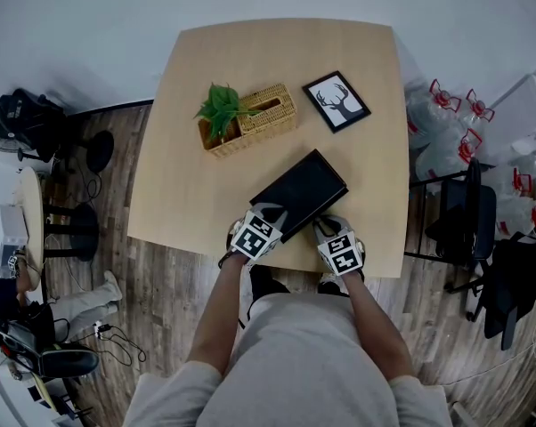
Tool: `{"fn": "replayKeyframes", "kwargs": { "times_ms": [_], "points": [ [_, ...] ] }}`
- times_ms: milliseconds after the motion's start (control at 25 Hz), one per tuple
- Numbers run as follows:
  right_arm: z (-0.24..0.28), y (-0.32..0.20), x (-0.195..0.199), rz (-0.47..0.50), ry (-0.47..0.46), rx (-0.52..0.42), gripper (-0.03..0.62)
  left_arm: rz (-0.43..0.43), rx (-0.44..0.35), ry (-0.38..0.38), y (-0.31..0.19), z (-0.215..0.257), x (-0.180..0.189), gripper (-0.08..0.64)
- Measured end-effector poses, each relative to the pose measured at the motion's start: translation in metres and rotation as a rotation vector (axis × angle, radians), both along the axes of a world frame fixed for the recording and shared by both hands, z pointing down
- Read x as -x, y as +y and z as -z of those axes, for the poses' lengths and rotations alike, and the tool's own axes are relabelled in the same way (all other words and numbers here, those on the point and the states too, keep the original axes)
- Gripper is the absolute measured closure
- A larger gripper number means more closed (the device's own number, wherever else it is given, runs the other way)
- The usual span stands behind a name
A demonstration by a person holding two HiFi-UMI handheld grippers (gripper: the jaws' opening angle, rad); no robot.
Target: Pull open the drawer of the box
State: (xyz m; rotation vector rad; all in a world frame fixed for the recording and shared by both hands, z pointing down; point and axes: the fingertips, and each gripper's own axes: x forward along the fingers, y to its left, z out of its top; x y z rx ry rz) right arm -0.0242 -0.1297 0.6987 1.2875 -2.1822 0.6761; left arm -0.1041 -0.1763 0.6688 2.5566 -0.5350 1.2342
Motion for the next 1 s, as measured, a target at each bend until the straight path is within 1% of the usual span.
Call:
{"fn": "replayKeyframes", "kwargs": {
  "times_ms": [480, 640, 840, 1000],
  "points": [
    [-0.002, 0.006, -0.004, -0.009, 0.006, 0.005, 0.522, 0.003, -0.002, -0.001, 0.0, 0.0, 0.001, 0.506],
    [0.001, 0.006, -0.004, -0.012, -0.002, 0.004, 0.522, -0.002, -0.023, 0.031, -0.004, -0.001, -0.004, 0.506],
    [0.001, 0.009, -0.004, -0.018, -0.001, 0.006, 0.522, -0.002, -0.018, 0.021, -0.003, 0.0, -0.002, 0.508],
    [0.0, 0.011, -0.006, -0.015, 0.002, -0.003, 0.522, 0.0, -0.025, 0.032, -0.003, 0.001, -0.003, 0.506]
  ]
}}
